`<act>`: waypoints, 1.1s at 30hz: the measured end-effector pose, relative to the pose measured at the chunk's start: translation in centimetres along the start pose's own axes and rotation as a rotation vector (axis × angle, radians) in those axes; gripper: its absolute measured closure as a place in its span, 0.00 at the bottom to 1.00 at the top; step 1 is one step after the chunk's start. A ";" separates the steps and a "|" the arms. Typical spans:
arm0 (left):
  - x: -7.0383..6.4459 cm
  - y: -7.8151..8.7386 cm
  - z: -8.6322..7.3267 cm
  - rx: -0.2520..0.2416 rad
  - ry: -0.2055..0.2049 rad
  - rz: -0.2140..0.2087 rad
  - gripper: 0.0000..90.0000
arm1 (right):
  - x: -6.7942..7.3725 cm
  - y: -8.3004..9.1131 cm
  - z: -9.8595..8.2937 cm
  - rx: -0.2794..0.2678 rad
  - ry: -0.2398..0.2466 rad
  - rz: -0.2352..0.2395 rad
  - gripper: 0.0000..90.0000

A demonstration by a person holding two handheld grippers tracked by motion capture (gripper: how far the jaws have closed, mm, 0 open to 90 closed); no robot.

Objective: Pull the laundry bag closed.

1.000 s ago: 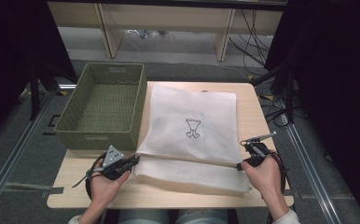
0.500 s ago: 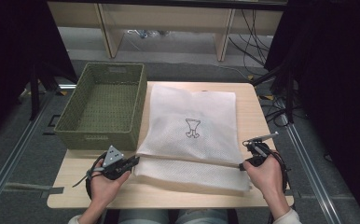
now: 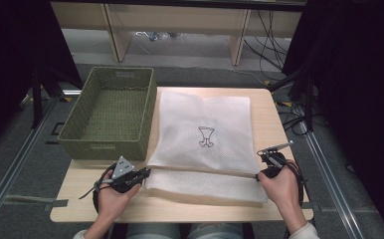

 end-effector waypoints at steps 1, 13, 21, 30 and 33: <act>0.0 0.0 0.0 0.000 -0.002 0.000 0.93 | -0.2 0.0 0.1 -0.011 0.041 -0.011 0.96; -0.2 0.2 0.0 0.003 -0.030 -0.028 0.76 | 1.4 -0.2 0.5 -0.077 0.167 -0.033 0.80; -0.7 0.4 0.1 -0.004 -0.066 -0.050 0.55 | 3.0 0.4 1.1 -0.201 0.302 0.089 0.71; -0.6 1.6 -0.4 -0.093 -0.088 -0.006 0.32 | 1.5 1.6 1.3 -0.342 0.198 0.098 0.66; -0.4 2.0 -1.4 -0.128 -0.085 0.023 0.29 | 0.2 1.1 1.3 -0.412 0.152 0.067 0.63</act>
Point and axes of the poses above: each handheld gripper's, and its own axes: y roughly backward along the jaws, z roughly out of its top, x roughly to its left, the point moved 6 cm from there along -y, roughly forward along the jaws, and after that the axes turned 9 degrees about x, right-handed, at the moved point
